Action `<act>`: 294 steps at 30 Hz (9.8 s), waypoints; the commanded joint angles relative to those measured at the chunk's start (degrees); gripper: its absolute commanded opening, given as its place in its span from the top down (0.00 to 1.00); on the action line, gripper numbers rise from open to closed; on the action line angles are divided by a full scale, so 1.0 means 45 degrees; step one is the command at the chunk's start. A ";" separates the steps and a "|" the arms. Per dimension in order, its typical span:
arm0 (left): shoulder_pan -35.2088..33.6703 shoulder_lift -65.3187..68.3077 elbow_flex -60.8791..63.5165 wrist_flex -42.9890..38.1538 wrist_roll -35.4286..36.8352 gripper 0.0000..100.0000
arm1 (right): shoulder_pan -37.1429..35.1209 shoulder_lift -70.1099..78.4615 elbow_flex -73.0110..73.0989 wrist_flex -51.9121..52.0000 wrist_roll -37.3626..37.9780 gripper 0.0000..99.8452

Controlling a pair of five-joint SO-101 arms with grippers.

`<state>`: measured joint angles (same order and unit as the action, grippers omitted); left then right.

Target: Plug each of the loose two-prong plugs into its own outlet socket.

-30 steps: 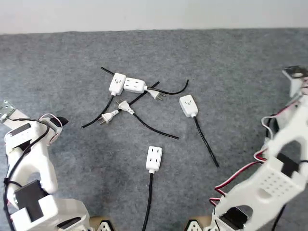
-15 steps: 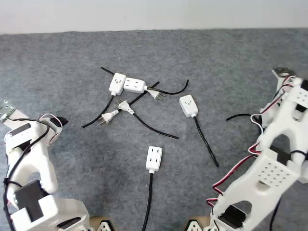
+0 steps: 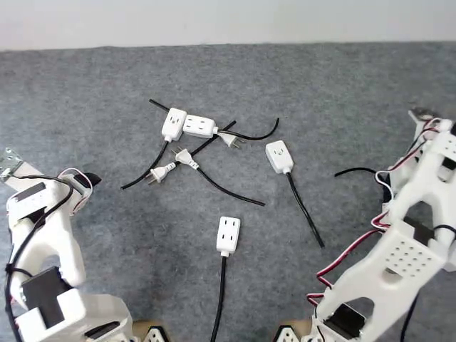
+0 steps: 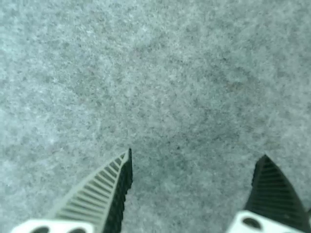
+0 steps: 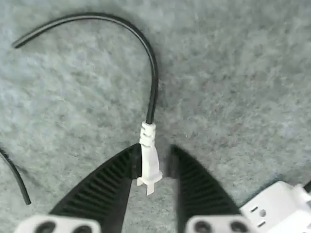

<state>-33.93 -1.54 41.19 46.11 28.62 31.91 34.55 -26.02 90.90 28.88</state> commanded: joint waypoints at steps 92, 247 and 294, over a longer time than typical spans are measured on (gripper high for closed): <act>0.0039 -0.0039 -0.0596 -0.0020 0.0039 0.63 | 0.0459 0.0322 -0.0567 -0.0772 0.2032 0.99; 1.0139 0.1289 -0.1514 0.5939 -1.7387 0.86 | -1.4955 -1.8393 1.6020 -0.6691 -0.4591 0.99; 0.7346 -0.2442 0.1436 0.1211 -1.2523 0.86 | -1.1341 -1.5189 1.3890 -0.2510 -0.1192 0.99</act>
<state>-0.35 -12.44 50.42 51.12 -27.56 -20.66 -40.79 40.09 78.86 23.87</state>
